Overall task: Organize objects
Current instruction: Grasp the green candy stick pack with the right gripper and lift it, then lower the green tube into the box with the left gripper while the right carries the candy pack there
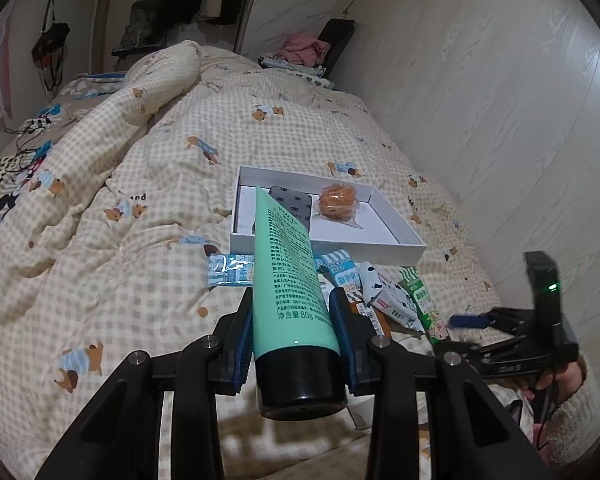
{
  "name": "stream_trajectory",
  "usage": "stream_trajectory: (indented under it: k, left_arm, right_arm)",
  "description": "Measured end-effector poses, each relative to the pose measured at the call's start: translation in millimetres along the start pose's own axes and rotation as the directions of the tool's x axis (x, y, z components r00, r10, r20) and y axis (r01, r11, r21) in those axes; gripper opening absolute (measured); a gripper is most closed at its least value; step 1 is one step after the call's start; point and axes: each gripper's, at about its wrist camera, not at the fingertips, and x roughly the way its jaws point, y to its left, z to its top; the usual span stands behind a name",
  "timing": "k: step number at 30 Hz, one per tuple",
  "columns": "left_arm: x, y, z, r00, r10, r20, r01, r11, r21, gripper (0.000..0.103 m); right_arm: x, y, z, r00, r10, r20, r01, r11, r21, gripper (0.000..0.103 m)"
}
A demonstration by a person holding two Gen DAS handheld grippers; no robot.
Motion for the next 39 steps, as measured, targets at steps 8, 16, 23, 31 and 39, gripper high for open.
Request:
stream_trajectory:
  k: [8,16,23,31,39]
  left_arm:
    - [-4.0,4.1,4.0,1.0,-0.002,0.01,0.002,1.0,0.004,0.039]
    - [-17.9,2.7,48.5,0.996,0.031,0.087,-0.031,1.0,0.0,0.039]
    - [-2.5,-10.0,115.2,0.992,-0.071,0.108,0.064,0.996,0.06,0.039]
    - [66.4,19.8,138.7,0.966,-0.197,0.17,0.209,0.976,-0.06,0.039]
    - [124.8,28.4,96.4,0.956,-0.189,0.225,0.214,0.973,-0.09,0.039]
  right_arm:
    - [-21.5,-2.3,-1.9,0.997,0.037,0.065,-0.038,0.999,0.0,0.031]
    - [-62.7,7.9,36.8,0.964,0.117,0.239,-0.121,0.993,0.002,0.031]
    - [-93.7,24.5,93.8,0.894,0.089,0.439,-0.071,0.996,-0.059,0.031]
    - [-67.3,13.5,141.0,0.877,0.119,0.466,-0.13,0.991,-0.008,0.031]
    - [-10.6,-16.7,135.7,0.9,0.047,0.433,-0.1,0.99,0.101,0.031]
